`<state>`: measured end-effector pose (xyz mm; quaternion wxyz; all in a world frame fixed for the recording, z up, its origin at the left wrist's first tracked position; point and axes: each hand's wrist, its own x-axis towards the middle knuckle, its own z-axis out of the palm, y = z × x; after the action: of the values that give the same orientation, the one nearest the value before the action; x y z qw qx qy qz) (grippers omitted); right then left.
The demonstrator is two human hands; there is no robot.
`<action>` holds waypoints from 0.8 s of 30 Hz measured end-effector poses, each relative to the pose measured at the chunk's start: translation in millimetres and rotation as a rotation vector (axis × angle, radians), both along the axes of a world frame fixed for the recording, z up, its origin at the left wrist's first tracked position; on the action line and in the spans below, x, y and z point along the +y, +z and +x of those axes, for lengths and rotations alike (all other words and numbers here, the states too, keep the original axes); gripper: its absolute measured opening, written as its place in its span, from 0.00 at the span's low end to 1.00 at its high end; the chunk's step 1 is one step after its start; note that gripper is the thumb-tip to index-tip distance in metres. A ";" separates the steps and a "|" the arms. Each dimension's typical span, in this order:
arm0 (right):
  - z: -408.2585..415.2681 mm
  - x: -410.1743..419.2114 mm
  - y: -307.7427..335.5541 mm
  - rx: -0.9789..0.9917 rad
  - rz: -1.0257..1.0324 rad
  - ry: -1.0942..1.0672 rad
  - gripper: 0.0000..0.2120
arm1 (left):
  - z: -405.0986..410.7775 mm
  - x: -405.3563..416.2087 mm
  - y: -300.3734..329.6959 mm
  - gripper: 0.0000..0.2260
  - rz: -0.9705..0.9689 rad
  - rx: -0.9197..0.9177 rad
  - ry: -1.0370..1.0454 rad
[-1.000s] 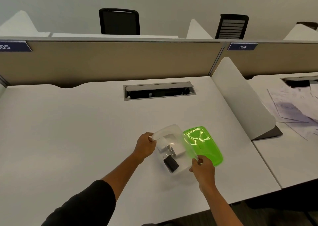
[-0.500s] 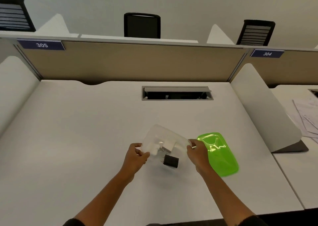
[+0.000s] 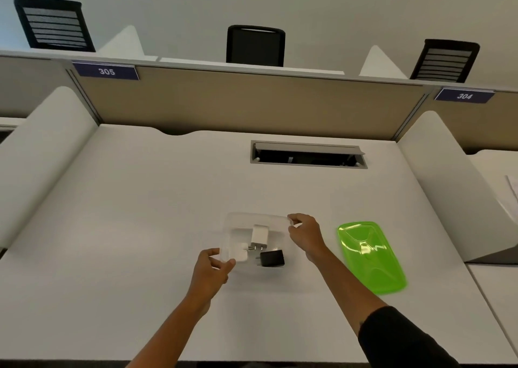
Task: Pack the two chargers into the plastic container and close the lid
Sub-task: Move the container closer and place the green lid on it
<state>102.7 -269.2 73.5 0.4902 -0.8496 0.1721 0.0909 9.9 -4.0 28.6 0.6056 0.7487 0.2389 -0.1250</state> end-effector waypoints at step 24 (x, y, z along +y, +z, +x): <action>-75.0 -118.2 -16.8 -0.143 -0.406 0.263 0.19 | -3.8 26.0 -1.7 0.13 0.138 -0.028 -0.025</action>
<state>27.7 -387.4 56.6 0.3043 -0.9500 0.0398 0.0569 6.2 22.0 26.9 0.5542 0.7933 0.2291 -0.1051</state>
